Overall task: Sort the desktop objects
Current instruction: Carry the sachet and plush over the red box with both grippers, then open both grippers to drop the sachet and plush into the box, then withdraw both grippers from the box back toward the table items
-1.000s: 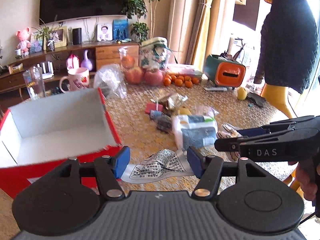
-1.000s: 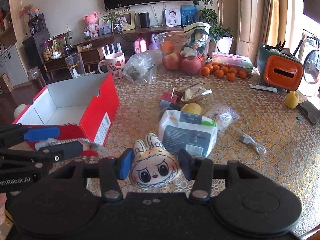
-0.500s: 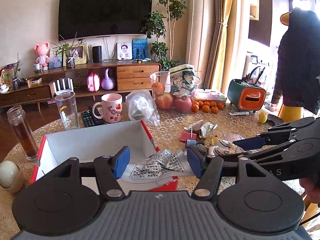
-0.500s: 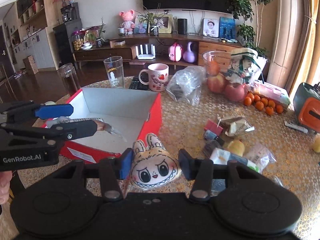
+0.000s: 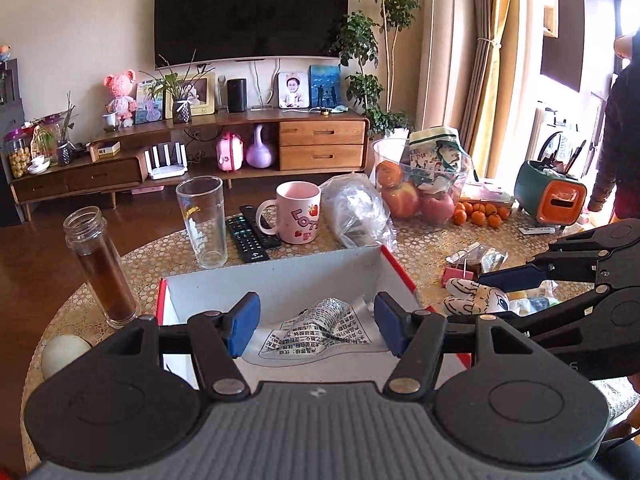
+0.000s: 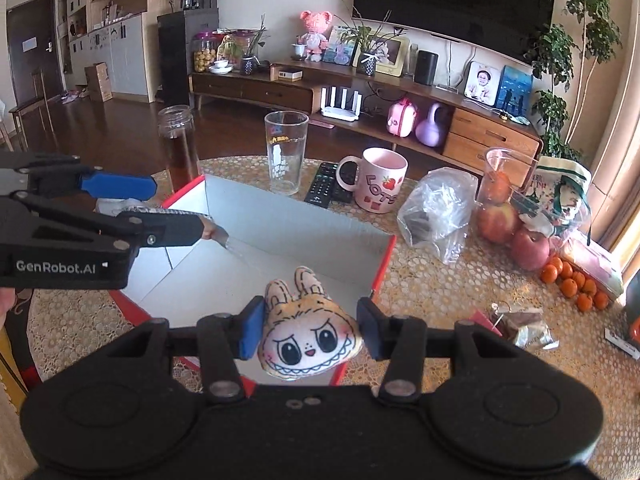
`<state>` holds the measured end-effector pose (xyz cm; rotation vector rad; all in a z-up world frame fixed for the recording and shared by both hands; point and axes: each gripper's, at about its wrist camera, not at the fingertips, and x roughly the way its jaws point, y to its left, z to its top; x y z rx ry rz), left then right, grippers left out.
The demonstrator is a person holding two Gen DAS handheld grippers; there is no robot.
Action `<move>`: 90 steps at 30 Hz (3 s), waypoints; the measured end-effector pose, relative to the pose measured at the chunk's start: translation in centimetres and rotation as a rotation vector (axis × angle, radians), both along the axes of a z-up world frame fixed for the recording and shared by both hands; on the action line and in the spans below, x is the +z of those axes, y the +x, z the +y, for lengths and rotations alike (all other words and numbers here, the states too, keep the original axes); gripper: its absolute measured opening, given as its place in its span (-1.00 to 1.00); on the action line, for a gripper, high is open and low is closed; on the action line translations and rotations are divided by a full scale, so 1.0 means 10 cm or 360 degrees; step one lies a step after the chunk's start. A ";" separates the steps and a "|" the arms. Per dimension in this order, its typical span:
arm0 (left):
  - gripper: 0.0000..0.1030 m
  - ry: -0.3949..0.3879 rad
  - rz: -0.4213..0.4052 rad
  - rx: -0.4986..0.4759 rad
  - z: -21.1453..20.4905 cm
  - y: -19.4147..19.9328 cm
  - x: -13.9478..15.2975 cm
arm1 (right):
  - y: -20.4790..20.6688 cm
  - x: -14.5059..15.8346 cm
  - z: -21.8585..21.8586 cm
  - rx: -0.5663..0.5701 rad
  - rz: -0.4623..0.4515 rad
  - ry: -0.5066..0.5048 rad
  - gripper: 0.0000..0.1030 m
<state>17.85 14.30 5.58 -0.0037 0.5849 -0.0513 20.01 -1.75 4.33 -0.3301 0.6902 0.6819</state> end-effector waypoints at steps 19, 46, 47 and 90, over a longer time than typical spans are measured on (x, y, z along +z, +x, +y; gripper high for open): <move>0.21 0.0118 0.0288 -0.0029 0.39 0.80 -0.64 | 0.55 -0.75 0.71 -0.0001 0.0219 -0.0143 -0.06; 0.24 0.0081 0.0628 0.0014 0.46 1.16 -1.07 | 0.70 -1.07 0.95 -0.0055 0.0498 -0.0295 0.24; 0.24 0.0082 0.0632 0.0020 0.46 1.15 -1.07 | 0.68 -1.06 0.95 -0.0050 0.0485 -0.0298 0.25; 0.62 0.0007 0.0233 -0.0016 -0.63 -0.38 -0.14 | -0.51 -0.10 -1.33 -0.0242 0.0272 0.0225 0.59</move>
